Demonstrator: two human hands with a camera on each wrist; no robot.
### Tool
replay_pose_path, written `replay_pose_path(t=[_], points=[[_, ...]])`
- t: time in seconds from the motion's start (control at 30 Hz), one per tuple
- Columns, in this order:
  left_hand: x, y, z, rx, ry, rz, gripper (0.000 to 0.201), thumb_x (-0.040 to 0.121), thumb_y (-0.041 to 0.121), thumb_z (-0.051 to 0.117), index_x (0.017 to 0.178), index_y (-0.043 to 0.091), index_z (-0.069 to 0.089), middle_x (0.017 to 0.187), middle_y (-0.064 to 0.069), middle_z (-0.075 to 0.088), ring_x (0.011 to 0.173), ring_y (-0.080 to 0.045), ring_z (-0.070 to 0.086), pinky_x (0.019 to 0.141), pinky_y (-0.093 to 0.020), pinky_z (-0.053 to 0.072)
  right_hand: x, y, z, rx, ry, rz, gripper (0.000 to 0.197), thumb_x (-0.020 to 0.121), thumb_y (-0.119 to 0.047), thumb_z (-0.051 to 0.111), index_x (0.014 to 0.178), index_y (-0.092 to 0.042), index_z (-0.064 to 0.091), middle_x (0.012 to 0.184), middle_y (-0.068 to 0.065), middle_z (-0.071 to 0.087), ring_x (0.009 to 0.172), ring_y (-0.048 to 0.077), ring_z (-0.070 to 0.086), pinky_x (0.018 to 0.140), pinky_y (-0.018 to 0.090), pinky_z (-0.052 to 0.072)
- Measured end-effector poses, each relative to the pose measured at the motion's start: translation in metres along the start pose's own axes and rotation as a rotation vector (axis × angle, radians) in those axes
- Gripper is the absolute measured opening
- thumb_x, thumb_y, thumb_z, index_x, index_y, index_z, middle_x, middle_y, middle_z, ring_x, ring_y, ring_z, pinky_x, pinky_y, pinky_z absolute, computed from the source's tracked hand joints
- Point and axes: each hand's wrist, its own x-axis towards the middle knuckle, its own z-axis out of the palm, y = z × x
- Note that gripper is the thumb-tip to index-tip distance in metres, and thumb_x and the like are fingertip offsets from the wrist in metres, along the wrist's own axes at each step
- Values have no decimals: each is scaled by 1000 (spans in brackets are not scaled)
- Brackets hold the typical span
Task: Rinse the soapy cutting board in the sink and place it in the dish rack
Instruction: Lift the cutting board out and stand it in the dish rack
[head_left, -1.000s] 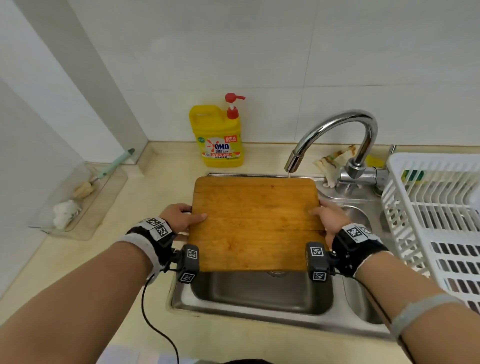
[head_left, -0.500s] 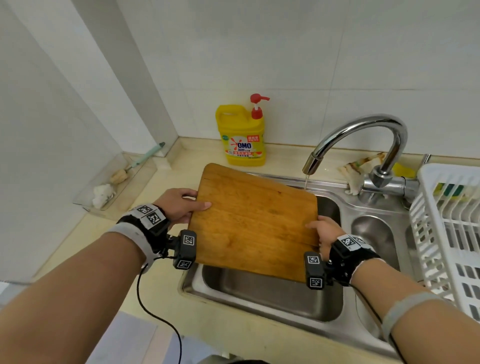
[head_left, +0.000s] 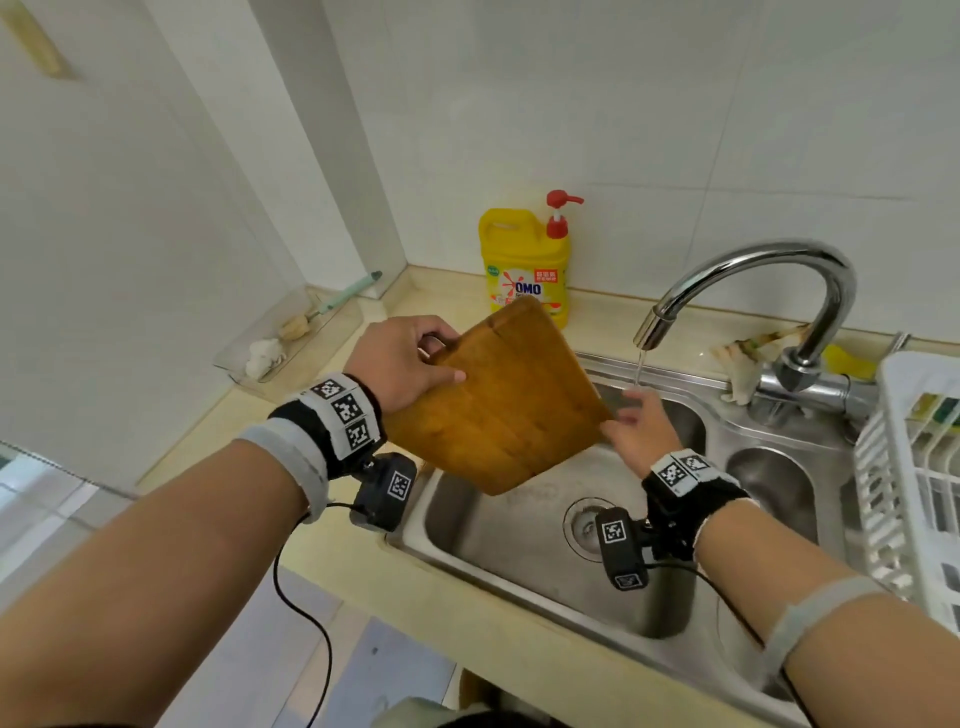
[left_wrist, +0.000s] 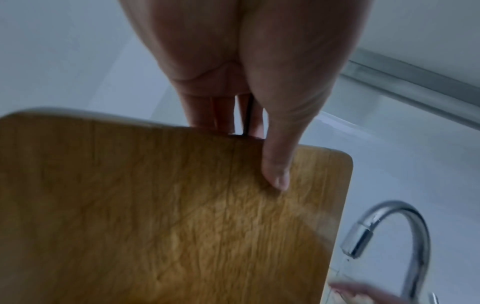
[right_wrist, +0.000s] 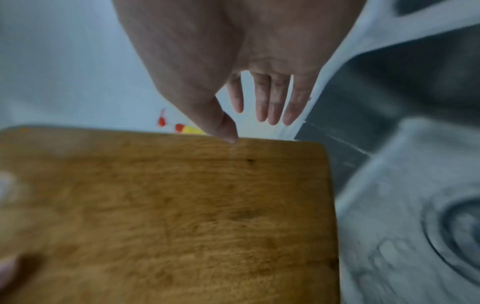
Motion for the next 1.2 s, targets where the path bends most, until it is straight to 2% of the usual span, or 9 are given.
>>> replay_pose_path(t=[0.13, 0.27, 0.57, 0.7, 0.87, 0.93, 1.03, 1.1, 1.2], points=[[-10, 12, -6, 71, -16, 91, 38, 77, 39, 83, 111, 32, 70, 89, 17, 64, 87, -12, 63, 82, -27, 49, -18, -40, 4, -195, -130, -331, 74, 82, -22, 77, 146, -24, 40, 145, 6, 47, 132, 27, 48, 106, 43, 45], [-7, 27, -6, 98, -37, 165, 37, 77, 39, 83, 111, 33, 70, 93, 13, 67, 88, -11, 63, 82, -28, 51, -22, -58, -5, -285, -212, -313, 65, 82, -43, 75, 138, -24, 50, 135, 4, 62, 121, 29, 59, 100, 45, 48], [-28, 19, -39, -148, 135, 256, 36, 72, 35, 87, 99, 26, 66, 90, 14, 64, 92, -12, 64, 86, -34, 55, -81, -79, -9, -147, 47, -480, 39, 88, -38, 71, 118, -19, 55, 109, 2, 66, 94, 17, 61, 83, 39, 50], [-37, 20, -58, -304, 247, 336, 43, 70, 39, 88, 102, 27, 62, 89, 18, 64, 88, -1, 62, 79, -22, 51, -110, -105, -20, -180, 164, -550, 38, 88, -38, 70, 116, -18, 55, 109, 3, 65, 95, 21, 61, 80, 37, 50], [-40, 20, -55, -550, 425, 261, 87, 66, 51, 88, 134, 35, 37, 132, 2, 54, 119, -16, 54, 95, -31, 49, -157, -134, -50, -85, 253, -551, 38, 88, -40, 70, 119, -25, 53, 107, -7, 62, 91, 7, 58, 75, 28, 46], [-45, 24, -44, -701, 295, 150, 101, 68, 49, 88, 146, 31, 26, 144, -2, 45, 127, -21, 50, 97, -35, 50, -175, -139, -66, -48, 297, -545, 39, 88, -41, 70, 120, -30, 52, 106, -13, 59, 91, 3, 56, 76, 25, 45], [-55, 46, -19, -847, -22, 111, 91, 81, 40, 80, 151, 24, 24, 146, -3, 48, 127, -23, 53, 95, -37, 52, -198, -140, -90, 3, 344, -513, 43, 87, -47, 69, 122, -33, 50, 117, -11, 61, 100, 11, 59, 83, 33, 48], [-57, 67, -5, -848, -52, 186, 85, 82, 43, 78, 148, 25, 28, 149, -1, 48, 131, -24, 52, 105, -49, 49, -208, -137, -109, 23, 367, -498, 50, 85, -50, 70, 127, -33, 49, 127, -6, 62, 110, 19, 60, 91, 43, 51], [-51, 99, 7, -862, -46, 218, 92, 69, 59, 80, 145, 34, 33, 146, 1, 53, 129, -25, 55, 101, -57, 51, -220, -127, -142, 23, 401, -464, 61, 80, -55, 72, 132, -31, 51, 131, -4, 63, 115, 22, 62, 98, 52, 52]])
